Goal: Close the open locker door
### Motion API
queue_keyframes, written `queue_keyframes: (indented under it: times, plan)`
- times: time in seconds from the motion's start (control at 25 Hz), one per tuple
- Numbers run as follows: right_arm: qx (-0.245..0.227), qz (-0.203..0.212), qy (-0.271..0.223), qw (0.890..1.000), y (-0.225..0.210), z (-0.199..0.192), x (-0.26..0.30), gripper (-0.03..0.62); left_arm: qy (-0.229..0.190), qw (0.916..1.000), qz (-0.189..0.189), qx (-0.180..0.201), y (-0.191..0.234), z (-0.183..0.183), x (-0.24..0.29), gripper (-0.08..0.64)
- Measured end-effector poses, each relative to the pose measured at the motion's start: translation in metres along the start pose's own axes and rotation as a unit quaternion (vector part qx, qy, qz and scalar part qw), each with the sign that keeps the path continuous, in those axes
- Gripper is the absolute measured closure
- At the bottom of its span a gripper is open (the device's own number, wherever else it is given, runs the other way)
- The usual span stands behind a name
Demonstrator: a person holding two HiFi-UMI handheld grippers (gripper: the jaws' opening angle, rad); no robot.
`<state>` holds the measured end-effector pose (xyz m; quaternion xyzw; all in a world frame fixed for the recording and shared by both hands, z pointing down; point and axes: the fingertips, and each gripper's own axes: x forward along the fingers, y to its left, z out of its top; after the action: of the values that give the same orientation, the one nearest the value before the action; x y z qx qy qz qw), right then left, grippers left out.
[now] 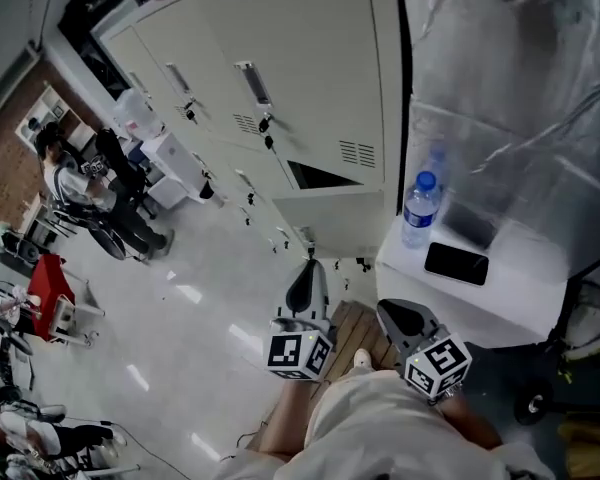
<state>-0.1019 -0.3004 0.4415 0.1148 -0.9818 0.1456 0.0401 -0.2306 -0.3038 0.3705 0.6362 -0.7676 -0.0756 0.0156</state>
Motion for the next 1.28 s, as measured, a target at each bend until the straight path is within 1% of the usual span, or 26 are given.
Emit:
queue_keyframes:
  times: [0.16, 0.24, 0.36, 0.52, 0.68, 0.92, 1.04, 1.28]
  plan:
    - [0.008, 0.000, -0.003, 1.000, -0.003, -0.006, -0.031, 0.563, 0.030, 0.9984, -0.005, -0.048, -0.043, -0.036, -0.037, 0.549]
    - [0.011, -0.003, -0.006, 1.000, -0.006, -0.009, -0.043, 0.563, 0.036, 0.9975, -0.007, -0.060, -0.062, -0.048, -0.053, 0.549]
    - [0.010, -0.010, -0.011, 1.000, -0.008, -0.014, -0.057, 0.563, 0.031, 0.9972, -0.002, -0.069, -0.080, -0.053, -0.077, 0.549]
    - [-0.001, -0.008, -0.021, 1.000, 0.002, -0.015, -0.075, 0.563, 0.018, 0.9979, 0.009, -0.061, -0.096, -0.053, -0.105, 0.549]
    - [-0.022, 0.006, -0.018, 1.000, 0.012, -0.023, -0.086, 0.563, 0.026, 0.9984, 0.019, -0.048, -0.108, -0.066, -0.121, 0.549]
    - [-0.023, 0.020, -0.015, 0.999, 0.017, -0.031, -0.093, 0.565, 0.035, 0.9983, 0.012, -0.045, -0.127, -0.079, -0.133, 0.549]
    - [-0.036, 0.026, -0.013, 0.999, 0.022, -0.030, -0.092, 0.565, 0.034, 0.9987, 0.016, -0.034, -0.128, -0.079, -0.136, 0.549]
    - [-0.042, 0.050, 0.008, 0.998, 0.033, -0.040, -0.089, 0.565, 0.036, 0.9987, 0.023, -0.026, -0.129, -0.080, -0.141, 0.549]
